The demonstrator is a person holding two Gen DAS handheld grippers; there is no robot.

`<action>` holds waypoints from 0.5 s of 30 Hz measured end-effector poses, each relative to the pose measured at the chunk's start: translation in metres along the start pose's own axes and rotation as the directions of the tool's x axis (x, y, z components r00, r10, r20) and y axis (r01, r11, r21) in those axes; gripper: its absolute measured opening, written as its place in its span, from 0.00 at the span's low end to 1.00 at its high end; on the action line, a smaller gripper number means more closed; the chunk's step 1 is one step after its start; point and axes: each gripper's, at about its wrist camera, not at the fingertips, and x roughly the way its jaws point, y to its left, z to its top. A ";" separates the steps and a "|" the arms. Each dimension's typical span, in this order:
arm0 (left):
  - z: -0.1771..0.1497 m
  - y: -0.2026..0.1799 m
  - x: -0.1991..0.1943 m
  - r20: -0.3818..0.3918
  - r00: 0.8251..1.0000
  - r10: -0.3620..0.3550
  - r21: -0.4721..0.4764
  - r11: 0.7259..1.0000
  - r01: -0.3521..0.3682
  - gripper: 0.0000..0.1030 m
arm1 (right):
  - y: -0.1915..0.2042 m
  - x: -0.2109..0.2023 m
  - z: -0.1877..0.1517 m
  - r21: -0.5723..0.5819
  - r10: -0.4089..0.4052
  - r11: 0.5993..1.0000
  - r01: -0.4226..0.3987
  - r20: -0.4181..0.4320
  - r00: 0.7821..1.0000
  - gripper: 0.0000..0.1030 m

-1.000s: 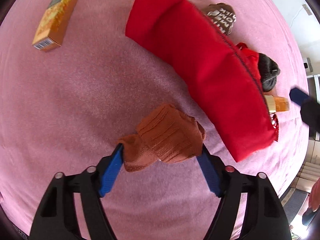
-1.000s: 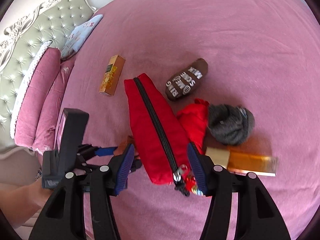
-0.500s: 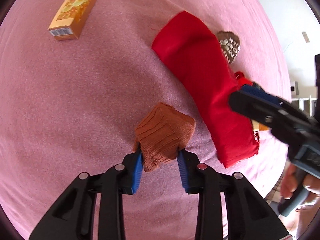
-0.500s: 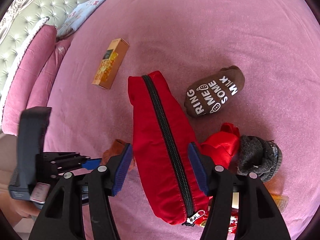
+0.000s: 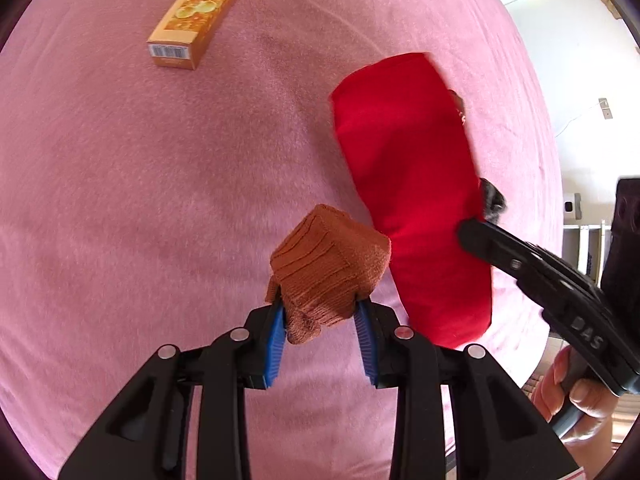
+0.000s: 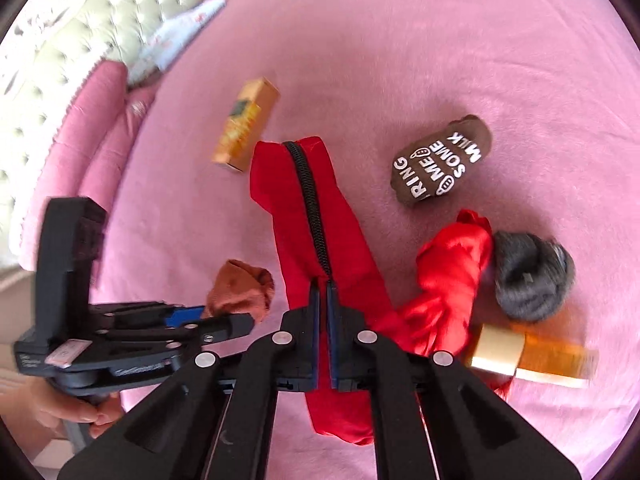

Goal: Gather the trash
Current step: 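Grasp the brown sock with the left tool while the right tool grasps the red zip pouch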

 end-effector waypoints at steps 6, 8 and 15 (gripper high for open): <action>-0.037 -0.015 -0.034 0.019 0.999 -0.026 0.071 0.997 0.025 0.31 | 0.006 -0.058 -0.050 0.082 -0.005 0.997 -0.002 0.091 0.996 0.04; -0.049 -0.024 -0.040 0.014 0.999 -0.034 0.108 0.994 0.032 0.31 | 0.003 -0.076 -0.071 0.119 -0.014 0.993 0.000 0.116 0.993 0.04; -0.103 -0.069 -0.042 -0.053 0.998 -0.045 0.252 0.966 0.057 0.31 | -0.018 -0.130 -0.159 0.298 -0.082 0.954 0.021 0.194 0.977 0.04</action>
